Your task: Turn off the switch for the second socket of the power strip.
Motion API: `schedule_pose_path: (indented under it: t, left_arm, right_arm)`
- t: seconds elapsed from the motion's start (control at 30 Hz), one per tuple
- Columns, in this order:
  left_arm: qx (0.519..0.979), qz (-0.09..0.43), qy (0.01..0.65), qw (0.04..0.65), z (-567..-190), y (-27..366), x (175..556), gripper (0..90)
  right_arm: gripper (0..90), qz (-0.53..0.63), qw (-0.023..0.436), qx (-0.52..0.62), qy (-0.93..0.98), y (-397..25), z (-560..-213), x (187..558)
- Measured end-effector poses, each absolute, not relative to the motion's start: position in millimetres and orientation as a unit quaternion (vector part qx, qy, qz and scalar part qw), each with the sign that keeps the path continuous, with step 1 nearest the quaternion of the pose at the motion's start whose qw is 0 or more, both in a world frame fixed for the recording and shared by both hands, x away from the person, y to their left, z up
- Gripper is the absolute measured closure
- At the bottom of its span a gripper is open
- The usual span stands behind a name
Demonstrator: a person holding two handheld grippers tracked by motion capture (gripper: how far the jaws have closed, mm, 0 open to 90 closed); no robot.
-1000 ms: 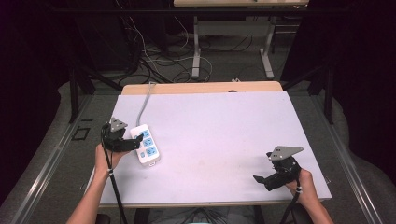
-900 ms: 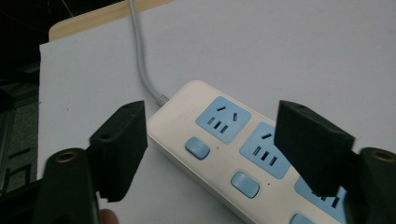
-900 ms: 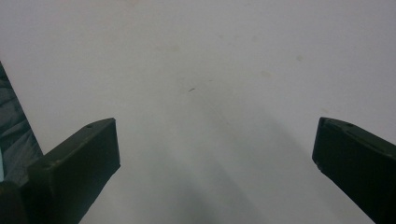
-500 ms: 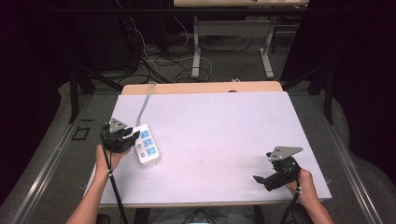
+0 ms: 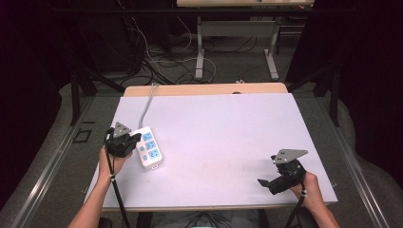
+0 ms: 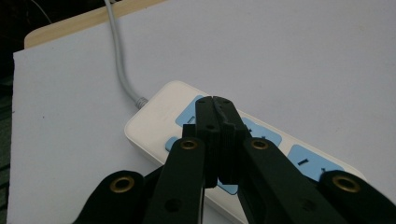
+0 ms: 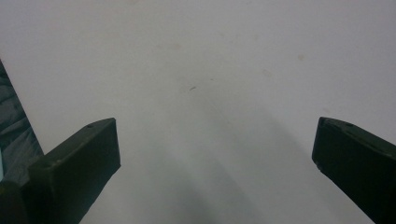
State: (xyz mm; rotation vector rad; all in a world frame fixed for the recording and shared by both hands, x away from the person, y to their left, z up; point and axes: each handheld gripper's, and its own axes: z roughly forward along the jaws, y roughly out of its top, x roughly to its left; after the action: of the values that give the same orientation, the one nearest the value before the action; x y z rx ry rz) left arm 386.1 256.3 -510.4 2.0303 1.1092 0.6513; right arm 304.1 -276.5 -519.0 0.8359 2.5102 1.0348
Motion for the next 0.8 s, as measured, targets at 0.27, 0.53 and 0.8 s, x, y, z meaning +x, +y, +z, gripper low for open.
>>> schedule_pose_path:
  t: [0.27,0.53,0.8]
  left_arm:
    - [0.797,0.243,0.430,0.347,-513.8,255.2,386.6,90.0]
    - [0.806,0.229,0.429,0.336,-517.5,254.3,387.6,90.0]
    - [0.811,0.226,0.426,0.331,-519.9,254.2,388.8,90.0]
  right_arm:
    - [0.4,0.362,0.153,0.291,0.872,-275.8,-519.5,303.6]
    - [0.5,0.361,0.151,0.291,0.873,-275.5,-519.6,303.2]
    - [0.5,0.359,0.152,0.292,0.873,-275.6,-519.5,303.0]
